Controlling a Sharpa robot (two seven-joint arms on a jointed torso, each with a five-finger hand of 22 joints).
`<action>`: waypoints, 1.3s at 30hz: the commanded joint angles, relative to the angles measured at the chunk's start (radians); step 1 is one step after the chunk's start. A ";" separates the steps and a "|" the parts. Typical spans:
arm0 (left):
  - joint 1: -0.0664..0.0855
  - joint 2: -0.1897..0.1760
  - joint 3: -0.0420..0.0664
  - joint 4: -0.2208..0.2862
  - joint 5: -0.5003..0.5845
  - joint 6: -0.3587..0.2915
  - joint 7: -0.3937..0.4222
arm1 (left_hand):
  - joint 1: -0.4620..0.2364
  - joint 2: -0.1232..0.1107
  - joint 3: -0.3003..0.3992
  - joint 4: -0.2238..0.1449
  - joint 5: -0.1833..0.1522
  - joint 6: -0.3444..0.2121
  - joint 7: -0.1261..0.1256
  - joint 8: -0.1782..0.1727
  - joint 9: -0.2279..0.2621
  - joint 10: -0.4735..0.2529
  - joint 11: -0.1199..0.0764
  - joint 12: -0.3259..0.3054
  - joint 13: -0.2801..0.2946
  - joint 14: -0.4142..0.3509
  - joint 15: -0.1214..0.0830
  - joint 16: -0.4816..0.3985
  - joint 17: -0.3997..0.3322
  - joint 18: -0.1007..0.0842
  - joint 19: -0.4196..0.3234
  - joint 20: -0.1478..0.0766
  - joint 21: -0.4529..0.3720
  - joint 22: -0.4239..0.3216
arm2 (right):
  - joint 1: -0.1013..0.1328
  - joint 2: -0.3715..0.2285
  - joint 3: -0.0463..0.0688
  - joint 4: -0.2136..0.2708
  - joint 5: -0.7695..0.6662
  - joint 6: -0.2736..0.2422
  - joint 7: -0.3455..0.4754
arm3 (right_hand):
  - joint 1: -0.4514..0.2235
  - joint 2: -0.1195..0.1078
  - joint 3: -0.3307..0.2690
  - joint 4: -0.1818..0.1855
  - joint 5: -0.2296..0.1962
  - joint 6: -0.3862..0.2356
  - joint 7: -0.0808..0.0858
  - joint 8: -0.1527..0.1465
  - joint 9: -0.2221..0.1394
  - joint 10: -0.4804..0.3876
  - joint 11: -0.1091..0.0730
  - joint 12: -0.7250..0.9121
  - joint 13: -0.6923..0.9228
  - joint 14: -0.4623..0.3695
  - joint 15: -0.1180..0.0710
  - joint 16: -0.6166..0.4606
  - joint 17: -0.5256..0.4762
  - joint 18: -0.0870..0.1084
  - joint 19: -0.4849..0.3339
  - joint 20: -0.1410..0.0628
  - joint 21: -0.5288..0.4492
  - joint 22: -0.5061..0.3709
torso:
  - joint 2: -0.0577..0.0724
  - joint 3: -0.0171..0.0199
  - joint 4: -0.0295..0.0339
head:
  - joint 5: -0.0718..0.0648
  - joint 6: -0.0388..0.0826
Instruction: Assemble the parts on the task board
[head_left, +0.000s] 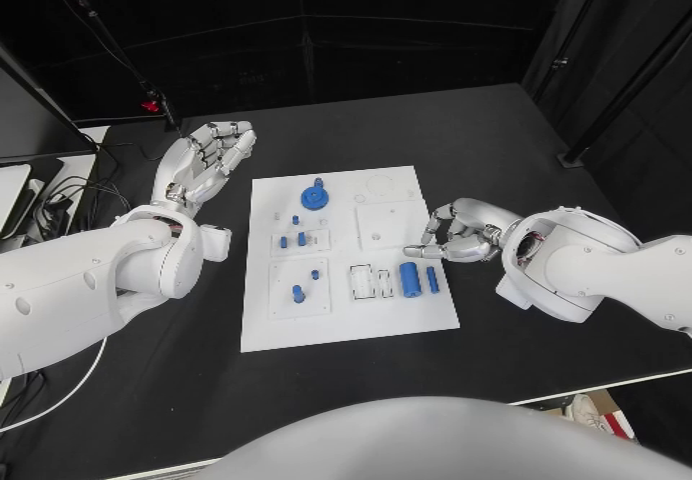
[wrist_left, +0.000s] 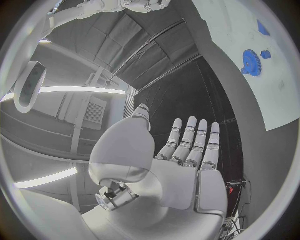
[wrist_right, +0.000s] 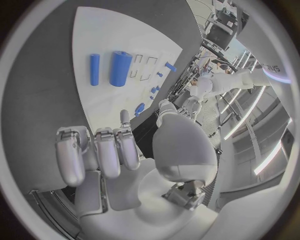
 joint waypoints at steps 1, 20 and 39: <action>0.001 -0.001 0.001 0.001 0.001 0.007 0.109 | 0.002 0.010 -0.008 0.000 0.006 -0.007 0.149 0.005 -0.002 -0.006 -0.002 0.007 -0.001 -0.007 -0.002 0.005 -0.001 -0.018 0.004 0.002 0.007 -0.001 | -0.007 0.010 0.000 0.012 -0.179 0.077 -0.139 | -0.008 -0.004 0.011 0.000 0.000 0.014 0.027 0.003 -0.002 0.106 -0.004 0.003 0.263 0.106 -0.007 0.002 0.263 -0.007 0.104 -0.008 0.003 0.263 | -0.001 0.0003 0.0009 | -0.005 0.000; -0.004 -0.010 0.001 0.001 0.001 0.008 0.108 | 0.003 0.012 -0.009 0.000 0.008 -0.007 0.149 0.006 -0.003 -0.006 -0.002 0.008 -0.002 -0.007 -0.002 0.006 -0.002 -0.018 0.004 0.002 0.006 -0.002 | -0.025 0.085 0.000 0.004 -0.358 0.216 -0.255 | -0.014 0.014 0.034 -0.001 -0.018 0.059 0.010 -0.003 -0.007 0.106 -0.020 0.003 0.263 0.106 -0.013 0.002 0.263 -0.007 0.104 -0.015 0.003 0.263 | -0.003 0.0000 0.0012 | -0.004 0.000; -0.005 -0.013 0.001 0.003 0.001 0.009 0.108 | 0.005 0.013 -0.010 0.000 0.010 -0.008 0.149 0.007 -0.003 -0.007 -0.002 0.009 -0.002 -0.008 -0.002 0.006 -0.004 -0.018 0.003 0.002 0.006 -0.003 | -0.035 0.127 0.000 -0.024 -0.359 0.278 -0.280 | -0.036 0.025 0.038 -0.001 -0.037 0.108 -0.005 -0.020 -0.014 0.106 -0.034 0.003 0.263 0.106 -0.025 0.002 0.263 -0.007 0.104 -0.025 0.003 0.263 | -0.002 -0.0002 0.0016 | -0.009 0.000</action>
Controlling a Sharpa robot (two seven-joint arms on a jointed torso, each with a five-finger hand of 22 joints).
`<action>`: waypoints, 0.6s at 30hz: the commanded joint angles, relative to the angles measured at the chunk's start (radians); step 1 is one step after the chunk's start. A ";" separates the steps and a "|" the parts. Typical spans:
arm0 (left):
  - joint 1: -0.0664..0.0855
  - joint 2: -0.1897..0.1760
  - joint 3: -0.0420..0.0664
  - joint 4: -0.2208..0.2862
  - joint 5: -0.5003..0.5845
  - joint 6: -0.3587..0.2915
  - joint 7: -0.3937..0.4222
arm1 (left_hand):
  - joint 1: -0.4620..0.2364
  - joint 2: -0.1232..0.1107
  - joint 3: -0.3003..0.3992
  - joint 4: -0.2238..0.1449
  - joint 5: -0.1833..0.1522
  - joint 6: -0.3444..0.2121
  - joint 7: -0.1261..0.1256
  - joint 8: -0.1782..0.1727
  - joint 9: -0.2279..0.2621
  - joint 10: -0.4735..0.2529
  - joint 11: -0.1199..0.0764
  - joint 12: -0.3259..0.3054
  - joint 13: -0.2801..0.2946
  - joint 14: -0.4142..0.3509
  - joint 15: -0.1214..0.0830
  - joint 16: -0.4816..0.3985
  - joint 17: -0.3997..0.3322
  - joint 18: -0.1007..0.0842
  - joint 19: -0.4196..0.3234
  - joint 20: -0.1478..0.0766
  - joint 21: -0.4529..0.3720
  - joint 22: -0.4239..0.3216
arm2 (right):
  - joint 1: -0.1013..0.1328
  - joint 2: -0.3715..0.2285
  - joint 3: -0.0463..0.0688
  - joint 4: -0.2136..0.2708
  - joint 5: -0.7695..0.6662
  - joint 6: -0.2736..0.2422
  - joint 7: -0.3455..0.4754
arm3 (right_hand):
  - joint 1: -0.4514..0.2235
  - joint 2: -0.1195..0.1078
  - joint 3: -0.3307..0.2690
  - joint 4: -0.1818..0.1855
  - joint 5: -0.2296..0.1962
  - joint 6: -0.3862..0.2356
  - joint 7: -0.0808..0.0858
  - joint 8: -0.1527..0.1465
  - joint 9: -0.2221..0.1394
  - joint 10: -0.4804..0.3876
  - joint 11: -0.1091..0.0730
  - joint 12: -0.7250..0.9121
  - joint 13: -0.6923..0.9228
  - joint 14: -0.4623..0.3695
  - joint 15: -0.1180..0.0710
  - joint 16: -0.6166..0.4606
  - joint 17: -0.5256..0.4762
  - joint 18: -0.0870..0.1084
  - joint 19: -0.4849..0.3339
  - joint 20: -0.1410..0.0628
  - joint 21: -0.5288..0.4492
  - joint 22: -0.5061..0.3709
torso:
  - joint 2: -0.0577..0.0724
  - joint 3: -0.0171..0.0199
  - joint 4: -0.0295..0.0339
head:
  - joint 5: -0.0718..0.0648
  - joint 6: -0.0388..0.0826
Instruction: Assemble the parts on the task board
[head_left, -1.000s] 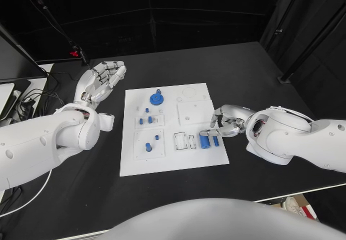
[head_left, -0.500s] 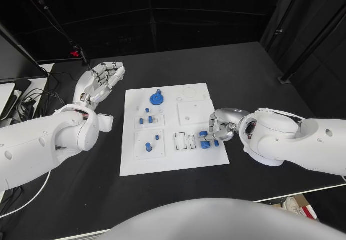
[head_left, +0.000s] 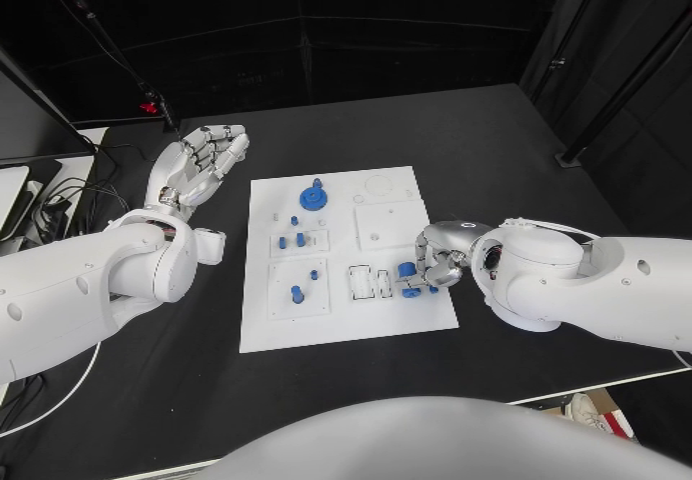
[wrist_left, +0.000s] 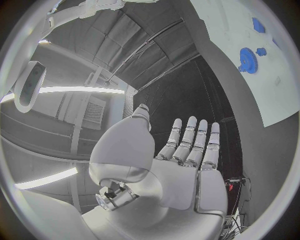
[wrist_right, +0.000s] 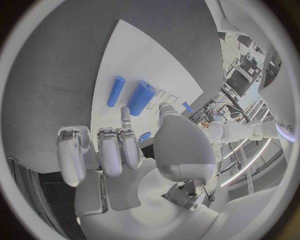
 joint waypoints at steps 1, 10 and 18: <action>0.001 0.000 0.001 0.001 0.001 0.008 0.108 | -0.001 0.008 -0.005 0.000 0.006 -0.008 0.149 0.003 -0.001 -0.007 -0.002 0.005 -0.001 -0.008 -0.002 0.006 -0.001 -0.018 0.003 0.002 0.006 -0.001 | -0.002 0.006 0.000 -0.001 -0.013 0.032 -0.044 | -0.011 0.003 0.007 0.000 -0.007 0.010 0.000 -0.005 -0.001 0.102 -0.008 0.003 0.263 0.102 -0.007 0.002 0.263 -0.007 0.106 -0.009 0.003 0.263 | 0.000 0.0000 -0.0010 | -0.001 0.000; 0.000 -0.004 0.001 0.003 0.001 0.008 0.107 | 0.000 0.008 -0.005 0.000 0.006 -0.008 0.149 0.003 -0.001 -0.007 -0.002 0.006 -0.001 -0.008 -0.002 0.007 -0.001 -0.018 0.003 0.002 0.006 -0.001 | -0.007 0.028 0.000 -0.016 -0.010 0.043 -0.044 | -0.021 0.009 0.008 0.000 -0.021 0.021 -0.003 -0.014 -0.004 0.102 -0.011 0.003 0.263 0.102 -0.010 0.002 0.263 -0.007 0.106 -0.012 0.003 0.263 | 0.000 0.0004 -0.0003 | 0.002 0.000; -0.001 -0.005 0.001 0.004 0.001 0.010 0.108 | 0.000 0.008 -0.005 0.000 0.006 -0.008 0.149 0.003 -0.001 -0.007 -0.002 0.006 -0.001 -0.008 -0.002 0.007 -0.001 -0.018 0.003 0.002 0.006 -0.001 | -0.017 0.045 0.000 -0.038 -0.006 0.058 -0.048 | -0.022 0.022 0.013 -0.001 -0.029 0.026 -0.005 -0.021 -0.006 0.102 -0.013 0.003 0.263 0.102 -0.013 0.002 0.263 -0.007 0.106 -0.014 0.003 0.263 | 0.000 -0.0007 -0.0008 | 0.002 0.000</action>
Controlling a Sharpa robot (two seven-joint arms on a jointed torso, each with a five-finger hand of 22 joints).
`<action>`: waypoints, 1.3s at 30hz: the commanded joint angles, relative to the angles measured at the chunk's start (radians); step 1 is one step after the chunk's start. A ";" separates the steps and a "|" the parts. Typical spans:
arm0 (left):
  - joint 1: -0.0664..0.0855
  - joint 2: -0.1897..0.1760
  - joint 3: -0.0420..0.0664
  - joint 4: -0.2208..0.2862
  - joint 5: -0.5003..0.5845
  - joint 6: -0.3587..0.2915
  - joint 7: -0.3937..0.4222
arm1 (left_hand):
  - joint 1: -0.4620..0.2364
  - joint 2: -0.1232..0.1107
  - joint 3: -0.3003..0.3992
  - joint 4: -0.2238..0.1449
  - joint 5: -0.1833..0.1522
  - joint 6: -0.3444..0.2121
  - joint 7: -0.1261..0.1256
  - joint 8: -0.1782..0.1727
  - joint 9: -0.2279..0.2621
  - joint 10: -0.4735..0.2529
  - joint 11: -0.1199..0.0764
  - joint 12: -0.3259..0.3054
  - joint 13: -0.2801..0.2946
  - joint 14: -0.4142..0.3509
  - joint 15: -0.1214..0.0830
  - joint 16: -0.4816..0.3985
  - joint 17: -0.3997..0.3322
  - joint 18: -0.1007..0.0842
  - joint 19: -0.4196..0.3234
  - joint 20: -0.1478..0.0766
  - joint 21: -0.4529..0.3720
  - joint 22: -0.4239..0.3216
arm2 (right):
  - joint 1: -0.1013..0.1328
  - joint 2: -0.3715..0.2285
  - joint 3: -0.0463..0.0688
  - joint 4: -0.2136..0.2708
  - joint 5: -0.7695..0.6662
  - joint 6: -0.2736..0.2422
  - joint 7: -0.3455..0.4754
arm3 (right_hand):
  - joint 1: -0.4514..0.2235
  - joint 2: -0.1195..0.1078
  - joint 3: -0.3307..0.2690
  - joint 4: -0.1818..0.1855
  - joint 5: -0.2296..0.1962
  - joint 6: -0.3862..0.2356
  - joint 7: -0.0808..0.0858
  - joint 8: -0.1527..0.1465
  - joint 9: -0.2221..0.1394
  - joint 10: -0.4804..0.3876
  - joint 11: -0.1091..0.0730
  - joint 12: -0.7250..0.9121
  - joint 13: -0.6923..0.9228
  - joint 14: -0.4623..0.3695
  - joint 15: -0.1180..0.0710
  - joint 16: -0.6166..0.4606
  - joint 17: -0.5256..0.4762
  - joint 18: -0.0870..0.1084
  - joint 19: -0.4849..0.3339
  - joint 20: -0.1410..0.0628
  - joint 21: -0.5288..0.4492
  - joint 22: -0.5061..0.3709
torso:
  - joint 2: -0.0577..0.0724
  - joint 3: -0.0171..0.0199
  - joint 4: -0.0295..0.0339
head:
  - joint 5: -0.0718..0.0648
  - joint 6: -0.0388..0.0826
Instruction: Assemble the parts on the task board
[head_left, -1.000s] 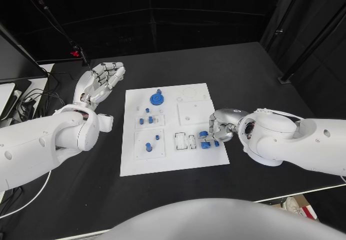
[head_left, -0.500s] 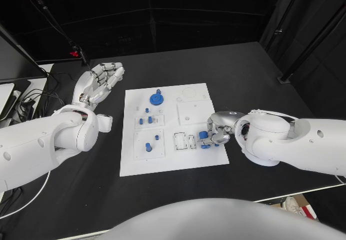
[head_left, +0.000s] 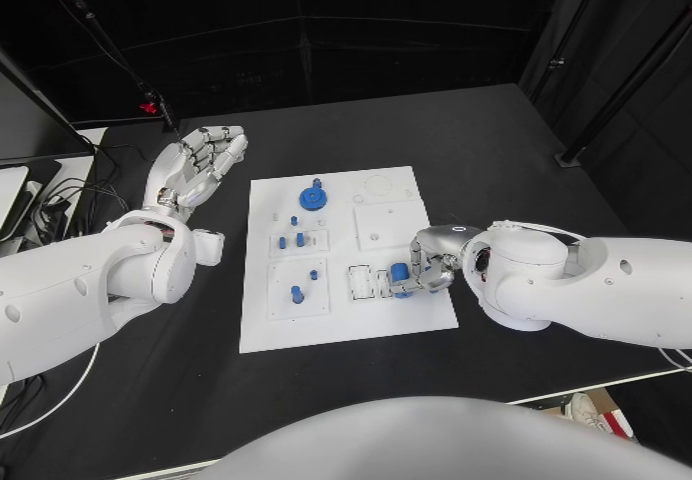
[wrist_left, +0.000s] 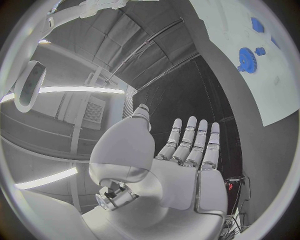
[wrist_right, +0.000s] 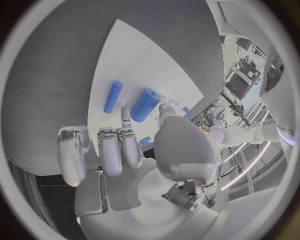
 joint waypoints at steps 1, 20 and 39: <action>0.001 -0.001 0.001 0.003 0.001 0.009 0.108 | 0.000 0.009 -0.005 0.000 0.006 -0.008 0.149 0.003 -0.001 -0.007 -0.002 0.006 -0.001 -0.008 -0.002 0.007 -0.001 -0.018 0.003 0.002 0.006 -0.001 | -0.011 0.006 0.000 -0.006 -0.002 0.023 -0.045 | -0.002 0.014 0.008 0.000 -0.005 0.007 0.001 -0.006 -0.002 0.104 -0.007 0.003 0.263 0.106 -0.009 0.002 0.263 -0.007 0.104 -0.010 0.003 0.263 | 0.000 -0.0006 -0.0011 | 0.003 0.000; 0.001 -0.004 0.001 0.003 0.001 0.011 0.106 | 0.000 0.009 -0.005 0.000 0.006 -0.008 0.149 0.003 -0.001 -0.007 -0.002 0.006 -0.001 -0.008 -0.002 0.007 -0.001 -0.018 0.003 0.002 0.006 -0.001 | -0.043 0.030 0.000 -0.032 -0.001 -0.022 -0.030 | 0.025 0.042 0.015 -0.003 0.004 0.013 0.000 -0.025 -0.008 0.104 -0.009 0.003 0.263 0.106 -0.012 0.002 0.263 -0.007 0.104 -0.013 0.003 0.263 | 0.001 -0.0001 -0.0010 | 0.000 0.000; 0.001 -0.002 0.001 0.002 0.001 0.014 0.103 | 0.002 0.011 -0.007 0.000 0.008 -0.009 0.149 0.004 -0.002 -0.008 -0.002 0.008 -0.002 -0.009 -0.002 0.008 -0.003 -0.018 0.002 0.002 0.006 -0.002 | -0.044 0.042 0.000 -0.055 0.026 -0.017 -0.023 | 0.086 0.067 0.009 -0.004 0.044 -0.038 0.009 -0.091 -0.036 0.104 -0.001 0.003 0.263 0.106 -0.014 0.002 0.263 -0.007 0.104 -0.015 0.003 0.263 | 0.000 -0.0001 0.0005 | -0.004 0.000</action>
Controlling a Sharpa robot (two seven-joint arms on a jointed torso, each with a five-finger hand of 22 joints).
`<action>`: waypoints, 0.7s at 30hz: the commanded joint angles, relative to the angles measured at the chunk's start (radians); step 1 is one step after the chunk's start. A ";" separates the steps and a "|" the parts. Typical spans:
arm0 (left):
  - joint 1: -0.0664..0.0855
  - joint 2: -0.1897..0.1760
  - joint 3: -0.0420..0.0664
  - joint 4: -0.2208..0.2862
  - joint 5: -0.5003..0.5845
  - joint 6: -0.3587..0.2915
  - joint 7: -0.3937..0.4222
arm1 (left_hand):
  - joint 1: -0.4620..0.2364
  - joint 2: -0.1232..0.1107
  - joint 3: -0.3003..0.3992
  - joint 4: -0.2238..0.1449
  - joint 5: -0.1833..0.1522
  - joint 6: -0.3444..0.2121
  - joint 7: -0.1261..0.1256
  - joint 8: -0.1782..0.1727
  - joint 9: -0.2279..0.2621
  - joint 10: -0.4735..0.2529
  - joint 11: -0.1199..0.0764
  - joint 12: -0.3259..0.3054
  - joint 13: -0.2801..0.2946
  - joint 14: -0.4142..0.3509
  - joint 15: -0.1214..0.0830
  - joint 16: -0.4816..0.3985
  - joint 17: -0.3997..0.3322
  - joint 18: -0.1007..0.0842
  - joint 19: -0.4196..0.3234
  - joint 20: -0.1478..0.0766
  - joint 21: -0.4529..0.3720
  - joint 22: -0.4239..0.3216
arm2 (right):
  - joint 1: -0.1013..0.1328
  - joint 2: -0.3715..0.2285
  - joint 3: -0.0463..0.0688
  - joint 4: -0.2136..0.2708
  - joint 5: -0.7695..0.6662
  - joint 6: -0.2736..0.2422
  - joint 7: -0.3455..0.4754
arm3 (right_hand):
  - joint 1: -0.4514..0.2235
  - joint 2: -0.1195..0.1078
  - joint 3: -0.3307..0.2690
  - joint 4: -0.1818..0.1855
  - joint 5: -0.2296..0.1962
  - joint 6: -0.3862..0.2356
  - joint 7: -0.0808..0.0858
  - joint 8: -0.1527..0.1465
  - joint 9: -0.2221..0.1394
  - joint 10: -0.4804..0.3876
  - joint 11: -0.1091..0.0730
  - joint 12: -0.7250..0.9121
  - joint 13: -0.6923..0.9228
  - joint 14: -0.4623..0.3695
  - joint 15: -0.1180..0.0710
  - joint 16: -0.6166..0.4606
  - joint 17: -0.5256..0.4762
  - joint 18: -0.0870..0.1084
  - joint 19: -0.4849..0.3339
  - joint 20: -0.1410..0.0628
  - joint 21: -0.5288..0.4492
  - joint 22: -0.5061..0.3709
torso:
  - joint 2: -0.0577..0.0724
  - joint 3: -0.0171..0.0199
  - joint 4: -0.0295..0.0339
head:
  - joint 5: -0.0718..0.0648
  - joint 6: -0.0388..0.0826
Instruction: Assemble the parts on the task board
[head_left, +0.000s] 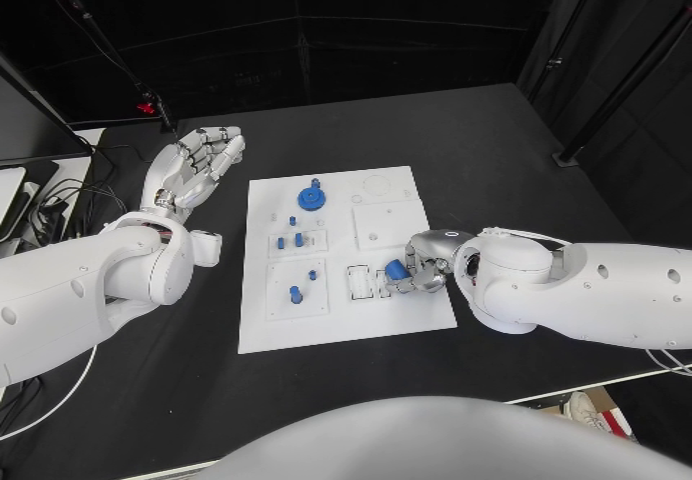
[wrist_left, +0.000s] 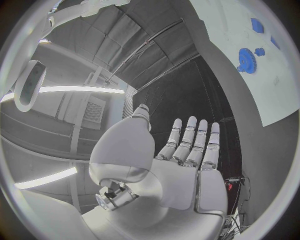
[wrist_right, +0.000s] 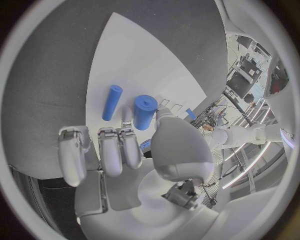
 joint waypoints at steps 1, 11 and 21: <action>0.002 0.001 0.001 0.001 0.001 0.010 0.103 | 0.002 0.011 -0.007 0.000 0.004 -0.006 0.145 0.004 -0.001 -0.008 -0.002 0.003 -0.001 -0.005 0.002 0.004 -0.001 -0.018 0.002 0.002 0.006 -0.001 | -0.006 0.002 -0.006 -0.008 0.040 0.024 -0.021 | 0.066 0.015 0.012 -0.010 0.028 -0.022 -0.001 -0.096 -0.449 0.102 0.000 0.003 0.263 0.106 -0.008 0.002 0.263 -0.007 0.104 -0.009 0.003 0.263 | 0.000 0.0001 0.0007 | 0.002 0.000; 0.002 0.001 0.001 0.000 0.001 0.012 0.101 | 0.002 0.011 -0.007 0.000 0.004 -0.006 0.145 0.004 -0.001 -0.008 -0.002 0.003 -0.001 -0.005 0.002 0.004 -0.001 -0.018 0.002 0.002 0.006 -0.001 | -0.006 -0.001 -0.006 -0.004 0.094 -0.004 0.015 | 0.167 0.042 0.028 -0.011 0.077 -0.041 -0.031 -0.130 -0.469 0.102 -0.028 0.003 0.263 0.106 -0.029 0.002 0.263 -0.007 0.104 -0.027 0.003 0.263 | 0.000 -0.0004 -0.0001 | 0.004 0.000; 0.002 0.001 0.001 0.000 0.001 0.014 0.099 | 0.002 0.011 -0.008 0.000 0.004 -0.006 0.145 0.005 -0.001 -0.008 -0.002 0.004 -0.001 -0.005 0.002 0.005 -0.002 -0.018 0.001 0.002 0.006 -0.002 | -0.006 -0.013 -0.006 0.006 0.151 -0.087 0.070 | 0.242 0.057 0.050 -0.014 0.089 0.002 -0.032 -0.146 -0.482 0.102 -0.031 0.003 0.263 0.106 -0.033 0.002 0.263 -0.007 0.104 -0.033 0.003 0.263 | 0.000 0.0003 0.0004 | 0.008 0.000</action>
